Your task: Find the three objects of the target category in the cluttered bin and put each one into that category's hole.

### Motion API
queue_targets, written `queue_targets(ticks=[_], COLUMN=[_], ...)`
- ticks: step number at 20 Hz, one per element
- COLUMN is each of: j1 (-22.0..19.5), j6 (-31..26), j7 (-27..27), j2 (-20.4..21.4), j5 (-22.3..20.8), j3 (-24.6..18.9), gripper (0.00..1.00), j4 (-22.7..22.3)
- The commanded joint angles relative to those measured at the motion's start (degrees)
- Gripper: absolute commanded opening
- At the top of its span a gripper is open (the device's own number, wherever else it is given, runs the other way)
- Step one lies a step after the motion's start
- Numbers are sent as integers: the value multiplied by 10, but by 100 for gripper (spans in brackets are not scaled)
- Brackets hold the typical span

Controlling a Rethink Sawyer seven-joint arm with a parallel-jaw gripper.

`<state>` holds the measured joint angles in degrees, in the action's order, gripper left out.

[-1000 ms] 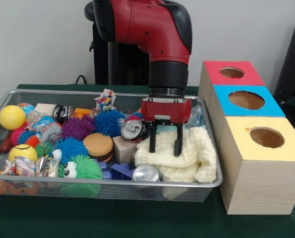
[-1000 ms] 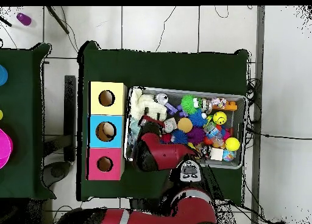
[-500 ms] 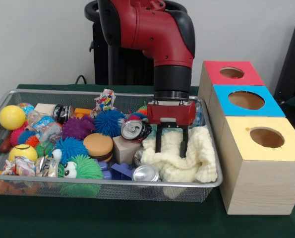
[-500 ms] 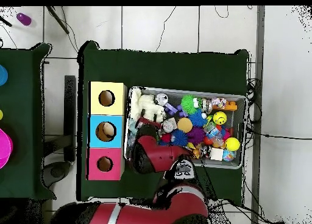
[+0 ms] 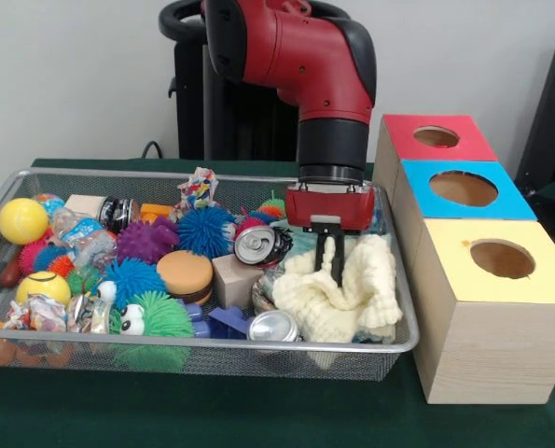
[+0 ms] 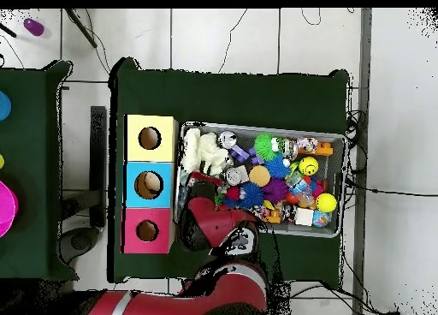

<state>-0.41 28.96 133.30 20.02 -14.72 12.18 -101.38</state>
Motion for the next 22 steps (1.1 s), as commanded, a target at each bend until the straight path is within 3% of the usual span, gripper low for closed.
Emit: queue_targets(ticks=[1, 6, 8, 11, 13, 16, 22], j1=[9, 6, 10, -5, -8, -36, -78], j6=[-33, -58, -85, -200, -246, -305, -330], j7=[40, 40, 31, -2, -40, -55, -45], j2=[-23, -2, 24, 128, 162, 183, 210], j5=[5, 0, -5, -19, -33, -47, -75], j3=[-9, -5, 3, 2, 9, -24, -71], gripper=[0, 0, 0, 0, 0, 0, 0], j4=[-13, -20, -25, -26, 6, 22, 10])
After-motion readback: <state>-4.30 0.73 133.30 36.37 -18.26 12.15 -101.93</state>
